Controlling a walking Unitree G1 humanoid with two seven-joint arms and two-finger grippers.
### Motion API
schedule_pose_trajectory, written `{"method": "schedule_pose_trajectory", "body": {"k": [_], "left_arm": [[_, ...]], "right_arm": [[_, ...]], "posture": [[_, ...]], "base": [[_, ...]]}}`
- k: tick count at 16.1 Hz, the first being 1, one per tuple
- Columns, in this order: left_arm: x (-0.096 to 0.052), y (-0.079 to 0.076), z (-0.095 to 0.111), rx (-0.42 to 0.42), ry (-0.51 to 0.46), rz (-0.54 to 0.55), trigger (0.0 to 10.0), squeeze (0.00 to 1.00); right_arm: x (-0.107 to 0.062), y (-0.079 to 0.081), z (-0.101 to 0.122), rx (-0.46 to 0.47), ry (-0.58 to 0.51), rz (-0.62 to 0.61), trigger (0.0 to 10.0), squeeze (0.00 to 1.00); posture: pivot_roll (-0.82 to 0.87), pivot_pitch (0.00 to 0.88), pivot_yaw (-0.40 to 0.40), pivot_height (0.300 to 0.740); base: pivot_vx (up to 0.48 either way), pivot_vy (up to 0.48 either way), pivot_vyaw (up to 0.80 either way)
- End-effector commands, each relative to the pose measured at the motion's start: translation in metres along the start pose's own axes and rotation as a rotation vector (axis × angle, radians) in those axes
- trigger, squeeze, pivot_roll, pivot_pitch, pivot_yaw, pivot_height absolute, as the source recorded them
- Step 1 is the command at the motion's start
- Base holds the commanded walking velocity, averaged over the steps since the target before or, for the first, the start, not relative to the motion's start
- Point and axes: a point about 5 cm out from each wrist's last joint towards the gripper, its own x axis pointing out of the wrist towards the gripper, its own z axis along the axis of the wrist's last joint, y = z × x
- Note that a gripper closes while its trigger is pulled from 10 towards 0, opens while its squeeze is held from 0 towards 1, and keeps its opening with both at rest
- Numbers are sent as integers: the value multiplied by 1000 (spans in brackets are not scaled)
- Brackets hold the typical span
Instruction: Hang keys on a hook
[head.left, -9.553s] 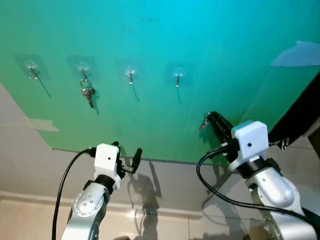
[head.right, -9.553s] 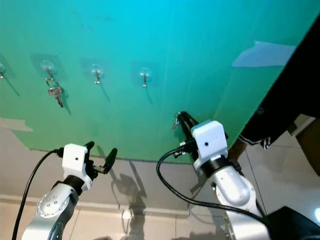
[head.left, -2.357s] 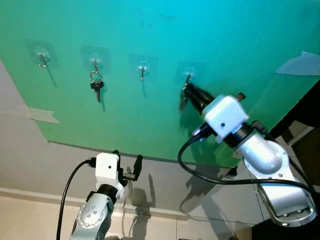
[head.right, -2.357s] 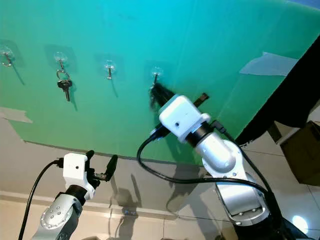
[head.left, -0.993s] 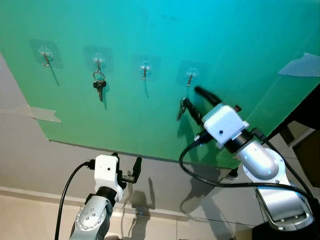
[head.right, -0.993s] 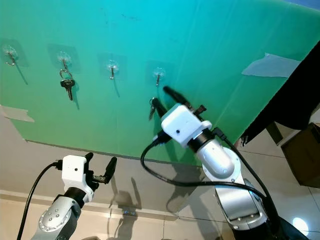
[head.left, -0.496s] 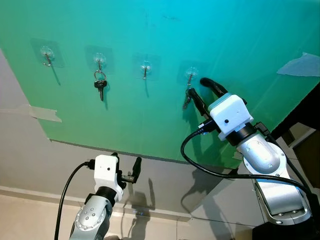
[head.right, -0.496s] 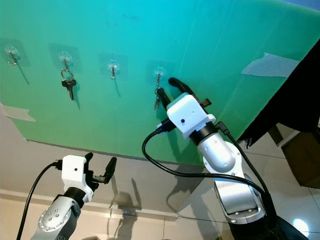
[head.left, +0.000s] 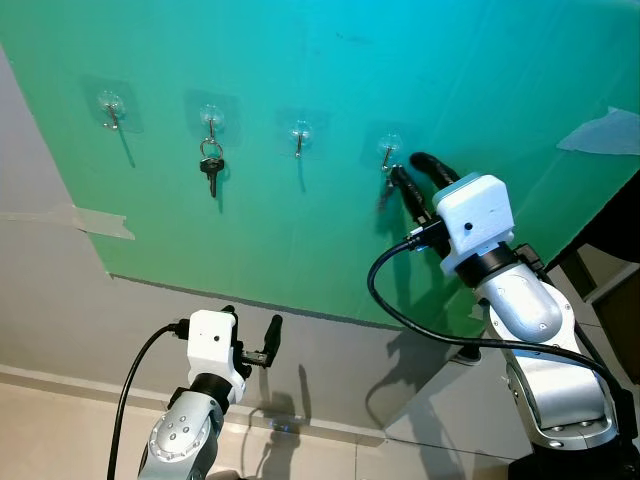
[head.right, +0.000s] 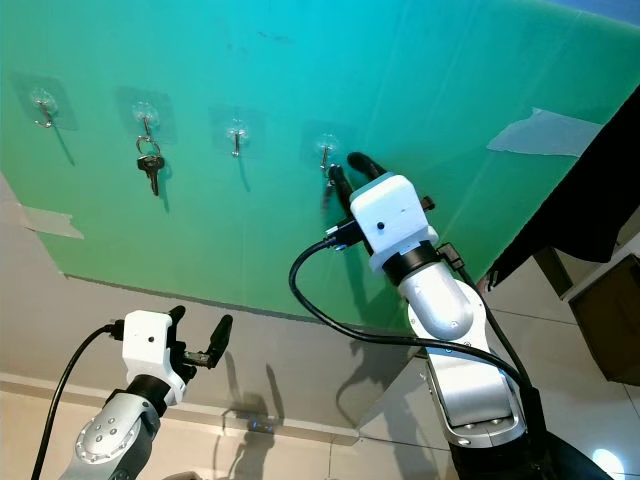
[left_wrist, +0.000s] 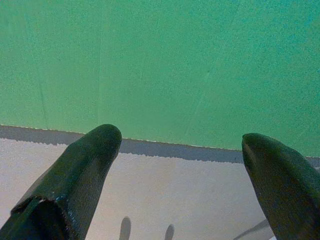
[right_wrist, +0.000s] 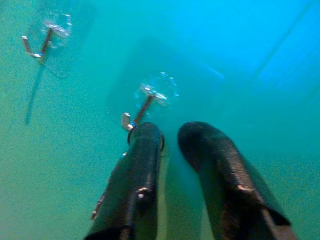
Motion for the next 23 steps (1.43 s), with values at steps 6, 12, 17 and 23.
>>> {"method": "schedule_pose_trajectory", "body": {"k": [6,12,17,23], "left_arm": [[1,-4,3,-9,-5,-20,10000,0],[1,-5,2,-13,-3,-18,10000,0],[1,-4,0,-15,1,-16,10000,0],[-1,-4,-1,-16,2,-13,10000,0]], "right_arm": [[-4,-15,-6,8,50,-83,0,0],[-2,-15,-5,-36,56,-66,5569,0],[0,0,1,-178,-3,56,10000,0],[0,9,7,-276,-73,116,10000,0]], "posture": [[-2,0,-118,722],[-1,0,-122,722],[1,0,-126,722],[4,0,-132,722]], "base": [[0,0,0],[0,0,0],[0,0,0],[0,0,0]]}}
